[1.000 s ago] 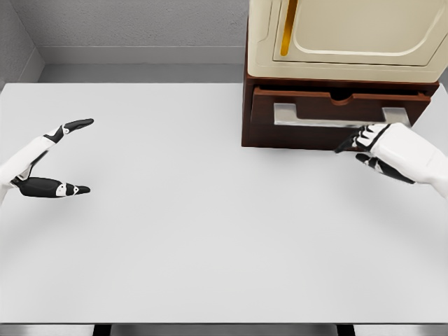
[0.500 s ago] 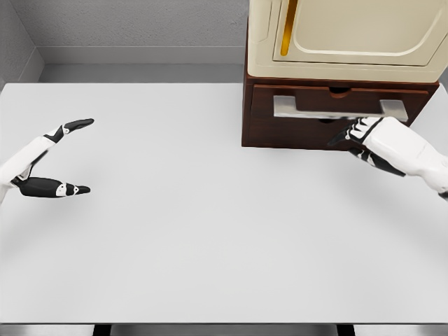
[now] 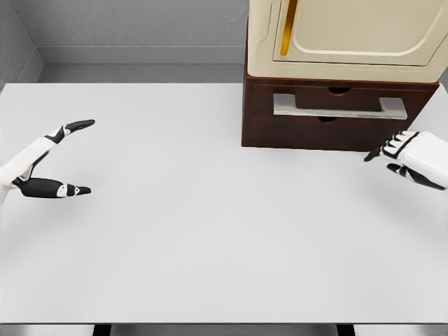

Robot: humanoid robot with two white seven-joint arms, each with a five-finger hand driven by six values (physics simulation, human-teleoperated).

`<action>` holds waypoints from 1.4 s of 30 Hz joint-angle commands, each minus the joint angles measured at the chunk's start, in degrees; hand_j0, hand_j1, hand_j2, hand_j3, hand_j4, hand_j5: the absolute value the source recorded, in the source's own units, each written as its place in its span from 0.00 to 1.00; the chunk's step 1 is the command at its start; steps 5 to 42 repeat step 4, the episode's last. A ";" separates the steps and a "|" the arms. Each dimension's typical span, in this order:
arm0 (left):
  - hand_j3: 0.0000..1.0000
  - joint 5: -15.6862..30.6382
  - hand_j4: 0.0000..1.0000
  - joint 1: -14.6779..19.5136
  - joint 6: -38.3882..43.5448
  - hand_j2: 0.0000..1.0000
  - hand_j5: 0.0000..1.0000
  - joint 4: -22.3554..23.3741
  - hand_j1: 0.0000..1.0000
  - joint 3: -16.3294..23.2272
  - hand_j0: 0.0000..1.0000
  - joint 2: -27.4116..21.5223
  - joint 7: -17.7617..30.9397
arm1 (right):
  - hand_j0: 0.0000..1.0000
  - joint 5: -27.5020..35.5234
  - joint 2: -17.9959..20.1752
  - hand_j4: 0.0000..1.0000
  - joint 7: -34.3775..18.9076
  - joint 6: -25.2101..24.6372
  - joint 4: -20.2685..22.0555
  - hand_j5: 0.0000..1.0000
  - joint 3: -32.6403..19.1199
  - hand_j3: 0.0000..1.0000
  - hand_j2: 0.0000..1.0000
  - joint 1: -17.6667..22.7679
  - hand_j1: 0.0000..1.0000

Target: Put the switch into the drawer with left arm, and close the drawer with right arm

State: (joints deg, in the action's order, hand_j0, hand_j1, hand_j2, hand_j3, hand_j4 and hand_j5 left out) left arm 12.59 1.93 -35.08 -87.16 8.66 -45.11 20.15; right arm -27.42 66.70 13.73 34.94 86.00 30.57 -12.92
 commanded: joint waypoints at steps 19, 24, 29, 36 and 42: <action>1.00 0.24 1.00 0.00 0.08 1.00 1.00 -0.02 1.00 0.13 1.00 0.19 -0.02 | 0.62 1.23 6.16 0.62 0.33 0.06 1.27 0.62 -0.16 0.62 0.62 1.32 0.62; 1.00 0.24 1.00 0.00 0.08 1.00 1.00 -0.02 1.00 0.13 1.00 0.19 -0.02 | 0.62 1.23 6.16 0.62 0.33 0.06 1.27 0.62 -0.16 0.62 0.62 1.32 0.62; 1.00 0.24 1.00 0.00 0.08 1.00 1.00 -0.02 1.00 0.13 1.00 0.19 -0.02 | 0.62 1.23 6.16 0.62 0.33 0.06 1.27 0.62 -0.16 0.62 0.62 1.32 0.62; 1.00 0.24 1.00 0.00 0.08 1.00 1.00 -0.02 1.00 0.13 1.00 0.19 -0.02 | 0.62 1.23 6.16 0.62 0.33 0.06 1.27 0.62 -0.16 0.62 0.62 1.32 0.62; 1.00 0.24 1.00 0.00 0.08 1.00 1.00 -0.02 1.00 0.13 1.00 0.19 -0.02 | 0.62 1.23 6.16 0.62 0.33 0.06 1.27 0.62 -0.16 0.62 0.62 1.32 0.62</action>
